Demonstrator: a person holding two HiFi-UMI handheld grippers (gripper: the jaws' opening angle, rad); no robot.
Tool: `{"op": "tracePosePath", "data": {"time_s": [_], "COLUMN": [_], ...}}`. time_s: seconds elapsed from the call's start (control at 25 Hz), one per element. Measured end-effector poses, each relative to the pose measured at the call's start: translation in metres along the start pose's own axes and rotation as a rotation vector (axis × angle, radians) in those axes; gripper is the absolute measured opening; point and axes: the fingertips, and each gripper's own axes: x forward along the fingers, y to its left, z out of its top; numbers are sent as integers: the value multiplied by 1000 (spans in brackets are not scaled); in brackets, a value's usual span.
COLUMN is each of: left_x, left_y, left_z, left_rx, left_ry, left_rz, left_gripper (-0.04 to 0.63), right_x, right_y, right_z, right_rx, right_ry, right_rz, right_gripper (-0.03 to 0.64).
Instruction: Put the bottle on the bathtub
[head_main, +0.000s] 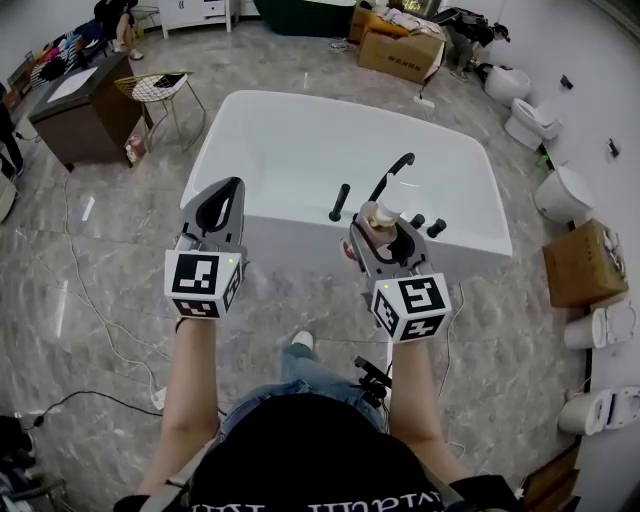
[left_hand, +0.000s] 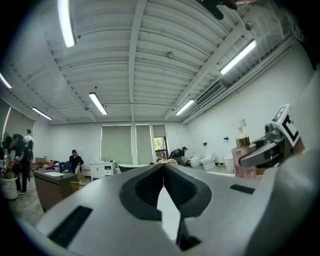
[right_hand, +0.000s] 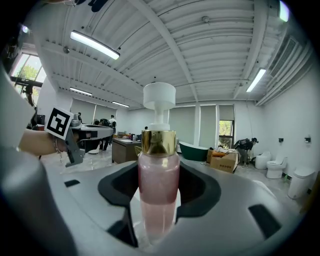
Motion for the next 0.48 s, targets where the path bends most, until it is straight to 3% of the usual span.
{"op": "tracePosePath", "data": {"time_s": [0.28,0.48], "left_x": [87,118], "left_y": [11,25], "left_z": [-28,-65], "left_rx": [-20,-35], "left_ry": [63,130], "left_rz": [3,6], "left_gripper": [12,12], "right_x": [74,120], "right_y": [-55,-60], "right_z": [-16,-46], "right_rx": [27,44], "right_ry": [67,139], "right_rz": [19,28], "right_gripper": [226,227]}}
